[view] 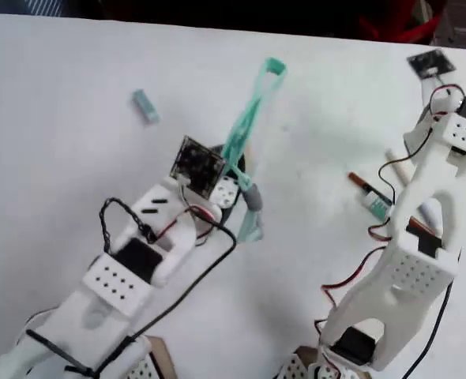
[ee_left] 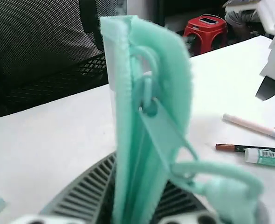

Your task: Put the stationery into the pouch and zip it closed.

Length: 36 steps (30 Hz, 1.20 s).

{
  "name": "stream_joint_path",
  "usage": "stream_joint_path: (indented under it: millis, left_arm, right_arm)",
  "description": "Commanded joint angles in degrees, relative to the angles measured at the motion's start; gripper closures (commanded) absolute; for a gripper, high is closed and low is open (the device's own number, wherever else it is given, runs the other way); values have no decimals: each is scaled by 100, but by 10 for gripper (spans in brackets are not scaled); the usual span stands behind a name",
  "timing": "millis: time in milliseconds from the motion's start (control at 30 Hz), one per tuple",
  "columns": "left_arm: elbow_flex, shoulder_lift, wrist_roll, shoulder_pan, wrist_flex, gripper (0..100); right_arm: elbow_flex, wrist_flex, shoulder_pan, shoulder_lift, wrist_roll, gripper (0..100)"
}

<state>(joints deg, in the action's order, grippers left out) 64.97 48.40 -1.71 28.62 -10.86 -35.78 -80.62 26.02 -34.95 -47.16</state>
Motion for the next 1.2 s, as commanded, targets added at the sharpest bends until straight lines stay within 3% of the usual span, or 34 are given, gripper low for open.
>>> stream_joint_path:
  millis: [0, 300, 467, 600, 1000, 1167]
  left_arm:
    - [123, 426, 44, 110, 185, 976]
    - [554, 927, 44, 127, 193, 976]
    - [659, 945, 35, 92, 185, 976]
    - [668, 945, 35, 92, 167, 976]
    - [782, 954, 35, 92, 185, 976]
    - [756, 954, 35, 84, 176, 976]
  right_arm:
    - [-264, 110, 31, -382, -431, 832]
    - [-264, 541, 13, -1288, -870, 839]
    - [-264, 1191, 40, -1657, -897, 991]
    - [-448, 901, 13, -1385, -1081, 985]
    - [-2198, -1402, -708, 1499, 730, 981]
    - [-2163, -1727, -1042, 2703, 1679, 981]
